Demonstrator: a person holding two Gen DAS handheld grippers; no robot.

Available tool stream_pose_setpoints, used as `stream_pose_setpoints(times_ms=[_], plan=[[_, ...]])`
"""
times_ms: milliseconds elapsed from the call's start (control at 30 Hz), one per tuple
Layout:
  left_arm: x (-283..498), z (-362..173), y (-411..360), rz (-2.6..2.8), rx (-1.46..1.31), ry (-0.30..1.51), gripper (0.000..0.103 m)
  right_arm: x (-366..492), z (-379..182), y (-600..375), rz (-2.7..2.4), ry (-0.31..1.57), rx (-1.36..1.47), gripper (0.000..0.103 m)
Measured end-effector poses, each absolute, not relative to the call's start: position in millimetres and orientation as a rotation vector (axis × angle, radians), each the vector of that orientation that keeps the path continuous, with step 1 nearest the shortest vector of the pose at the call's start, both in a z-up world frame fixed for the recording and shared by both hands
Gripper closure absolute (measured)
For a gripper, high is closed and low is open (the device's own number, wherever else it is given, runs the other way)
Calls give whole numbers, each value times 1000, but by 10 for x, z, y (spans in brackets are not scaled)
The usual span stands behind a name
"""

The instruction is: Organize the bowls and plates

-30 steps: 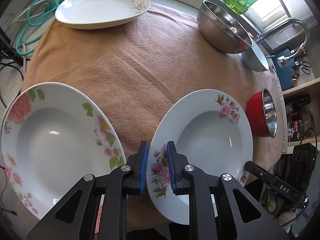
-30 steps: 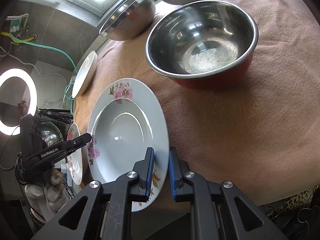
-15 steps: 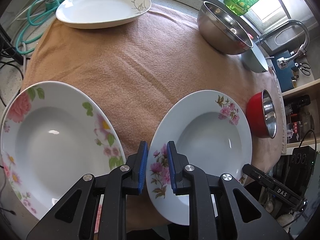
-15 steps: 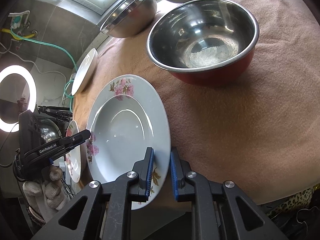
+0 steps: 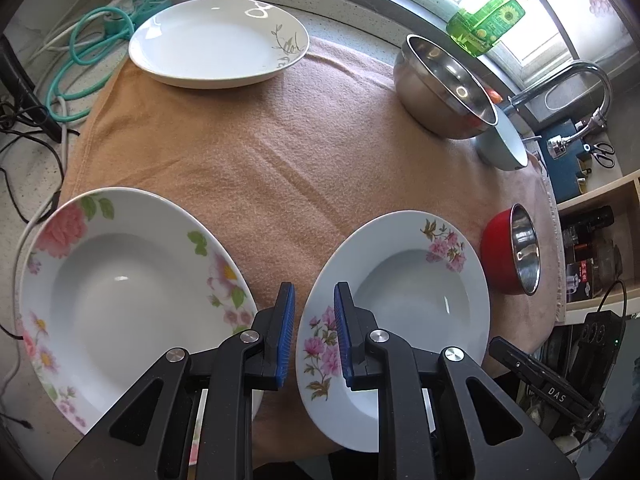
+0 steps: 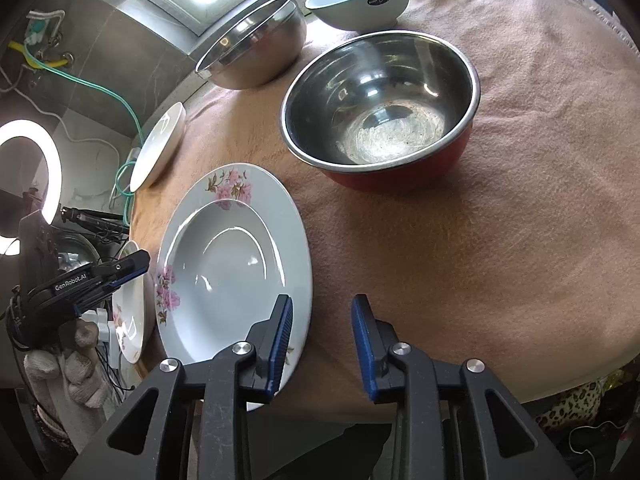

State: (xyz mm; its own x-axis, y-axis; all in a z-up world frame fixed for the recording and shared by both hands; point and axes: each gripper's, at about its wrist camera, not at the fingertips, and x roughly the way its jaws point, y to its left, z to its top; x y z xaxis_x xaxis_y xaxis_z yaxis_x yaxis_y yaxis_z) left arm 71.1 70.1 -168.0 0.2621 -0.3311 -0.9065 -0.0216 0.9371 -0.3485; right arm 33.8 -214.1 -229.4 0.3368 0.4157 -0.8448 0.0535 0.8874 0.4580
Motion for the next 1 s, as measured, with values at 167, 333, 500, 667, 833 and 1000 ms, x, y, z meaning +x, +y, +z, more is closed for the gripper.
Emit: stream_pose_setpoints(times_ms=[167,333,500,667,833,1000], plan=[[684,-1589,729,-215,-342,1269,86,325,-2145,-2161,233,1173,404,75],[628,-1513,779,-204,-369,1243,86,330,-1964,-2116,242,1115,352,74],[526,-1422,865,-186,-387,1211,86,355,-1836,-2002,288,1075,326,74],[395,-1363,1010,-154,-428,1184,83,388,-1722,-1881,339,1027,324,74],[225,-1309,1232,-87,-468,1148,76,458,-1665,-1780,399,1006,352,63],[34,-1298,1531,-6,-524,1122,70,543,-1594,-1533,471,1004,298,63]])
